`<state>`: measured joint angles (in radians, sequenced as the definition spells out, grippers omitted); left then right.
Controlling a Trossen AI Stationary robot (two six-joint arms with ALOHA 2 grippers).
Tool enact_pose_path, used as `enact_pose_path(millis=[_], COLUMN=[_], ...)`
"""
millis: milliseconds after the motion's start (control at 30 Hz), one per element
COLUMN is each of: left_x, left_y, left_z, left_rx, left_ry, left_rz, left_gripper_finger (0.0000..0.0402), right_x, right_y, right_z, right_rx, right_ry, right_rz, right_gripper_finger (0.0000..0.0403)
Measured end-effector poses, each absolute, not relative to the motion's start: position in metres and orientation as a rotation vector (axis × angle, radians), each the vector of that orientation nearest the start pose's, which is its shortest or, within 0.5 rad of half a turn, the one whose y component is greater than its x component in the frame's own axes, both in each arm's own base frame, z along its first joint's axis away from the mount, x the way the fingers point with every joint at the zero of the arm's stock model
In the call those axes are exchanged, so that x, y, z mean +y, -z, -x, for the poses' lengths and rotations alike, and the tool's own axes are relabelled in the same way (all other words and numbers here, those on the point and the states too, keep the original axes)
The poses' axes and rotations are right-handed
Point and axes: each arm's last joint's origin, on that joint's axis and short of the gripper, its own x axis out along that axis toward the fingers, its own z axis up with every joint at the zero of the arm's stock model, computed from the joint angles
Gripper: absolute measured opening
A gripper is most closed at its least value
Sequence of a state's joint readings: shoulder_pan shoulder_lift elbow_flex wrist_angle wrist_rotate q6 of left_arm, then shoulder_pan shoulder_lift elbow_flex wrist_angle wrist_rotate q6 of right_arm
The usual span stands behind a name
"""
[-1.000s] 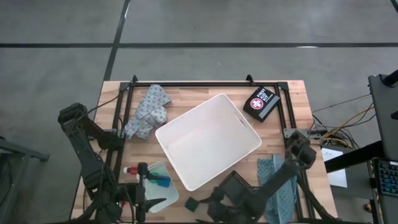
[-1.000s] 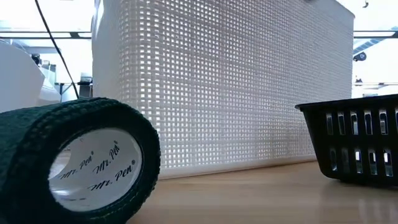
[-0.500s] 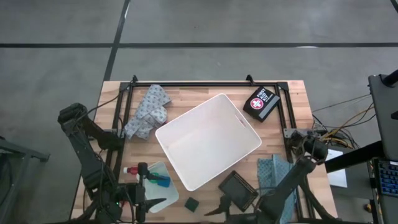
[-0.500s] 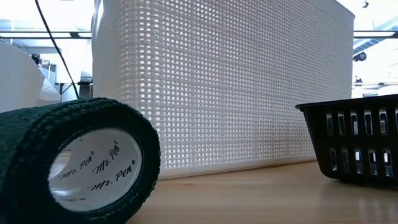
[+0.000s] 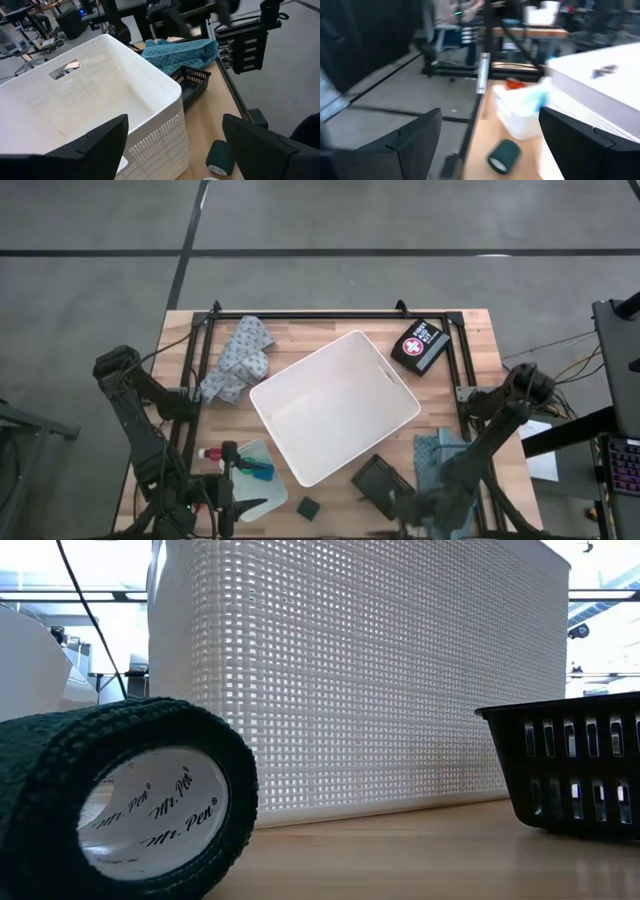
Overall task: Pick & place medical supplies in basket/bin
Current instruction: Put the dark green bandage into the white bin
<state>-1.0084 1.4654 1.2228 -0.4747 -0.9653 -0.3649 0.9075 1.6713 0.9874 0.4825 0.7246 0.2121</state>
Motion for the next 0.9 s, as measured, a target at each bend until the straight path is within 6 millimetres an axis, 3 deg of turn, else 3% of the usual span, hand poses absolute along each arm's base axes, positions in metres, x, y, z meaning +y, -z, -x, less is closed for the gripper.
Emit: enact_pose_path(millis=[233, 900], left_x=[-0.248, -0.248], left_y=[-0.31, -0.31], left_z=[-0.184, -0.184], left_rx=[0.392, 0.392], left_ry=[-0.031, -0.03], left_rz=[-0.239, -0.239], left_gripper_finger=[0.0328, 0.0328], right_x=[0.247, 0.248], right_y=[-0.237, -0.233], right_z=[-0.215, -0.216], right_rx=[0.137, 0.152], right_ry=[-0.072, -0.091], right_rz=[-0.159, -0.149], right_gripper_finger=[0.0329, 0.0329])
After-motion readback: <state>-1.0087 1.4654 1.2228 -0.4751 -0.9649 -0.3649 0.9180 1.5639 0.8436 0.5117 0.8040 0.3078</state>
